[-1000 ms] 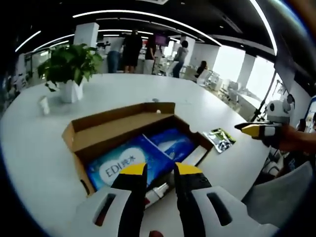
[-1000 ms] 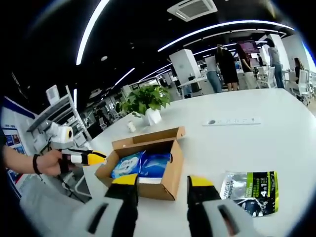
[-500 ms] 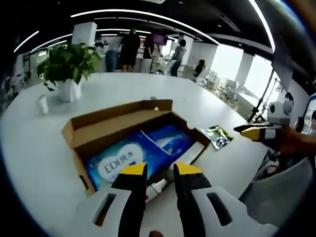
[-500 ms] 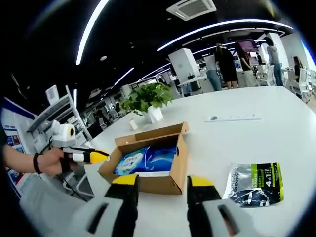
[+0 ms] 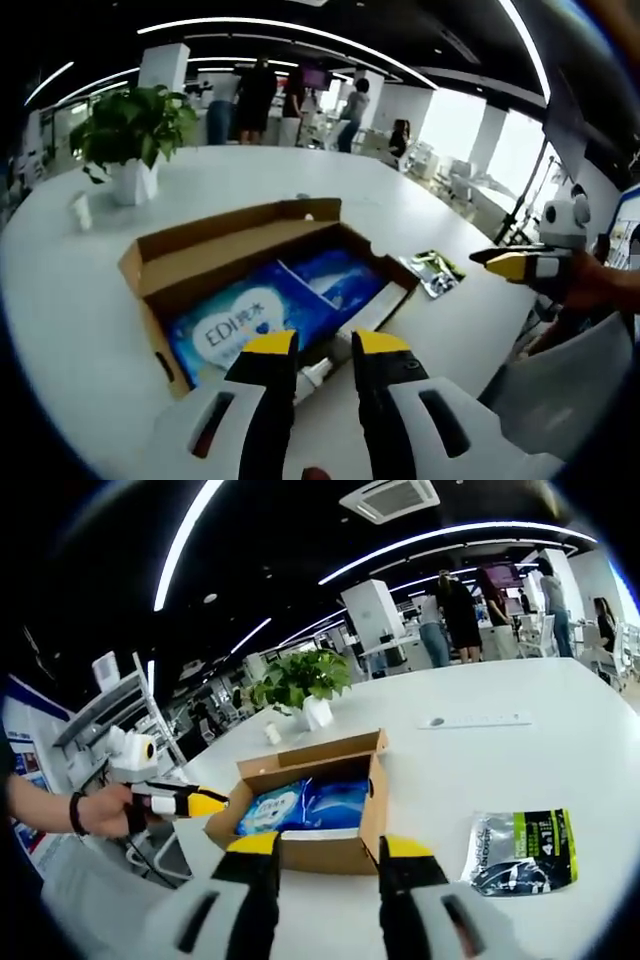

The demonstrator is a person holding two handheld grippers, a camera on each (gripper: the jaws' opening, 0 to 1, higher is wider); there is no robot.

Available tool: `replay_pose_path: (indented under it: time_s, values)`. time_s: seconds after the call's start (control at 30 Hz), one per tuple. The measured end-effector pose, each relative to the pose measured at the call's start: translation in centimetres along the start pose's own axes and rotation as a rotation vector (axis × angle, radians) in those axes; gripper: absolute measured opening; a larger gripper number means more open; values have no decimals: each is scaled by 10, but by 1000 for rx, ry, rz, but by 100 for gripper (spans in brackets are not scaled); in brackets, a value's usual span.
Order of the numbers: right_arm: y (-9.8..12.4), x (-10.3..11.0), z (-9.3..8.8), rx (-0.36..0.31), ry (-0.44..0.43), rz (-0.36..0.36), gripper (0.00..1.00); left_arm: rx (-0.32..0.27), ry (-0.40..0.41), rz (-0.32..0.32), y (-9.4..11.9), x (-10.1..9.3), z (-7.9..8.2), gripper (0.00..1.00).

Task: Operate the shoe box by opening the lid, removing the specified soft item, and placing it in the target area until the item is outside and the box remains undamaged.

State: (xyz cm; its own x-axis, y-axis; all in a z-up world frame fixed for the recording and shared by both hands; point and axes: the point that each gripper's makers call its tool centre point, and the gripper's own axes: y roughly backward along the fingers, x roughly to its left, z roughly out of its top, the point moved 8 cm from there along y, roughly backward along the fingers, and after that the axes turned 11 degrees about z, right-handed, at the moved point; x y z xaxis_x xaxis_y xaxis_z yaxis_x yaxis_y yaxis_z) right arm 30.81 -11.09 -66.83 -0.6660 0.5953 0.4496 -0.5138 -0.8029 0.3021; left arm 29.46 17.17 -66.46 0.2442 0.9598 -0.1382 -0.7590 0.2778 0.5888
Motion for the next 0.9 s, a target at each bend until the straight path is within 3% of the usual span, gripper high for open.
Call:
replay_pose_path:
  time_s: [0.9]
  values:
    - [-27, 18, 0, -14, -12, -54, 36, 20, -32, -100, -14, 17, 6, 20]
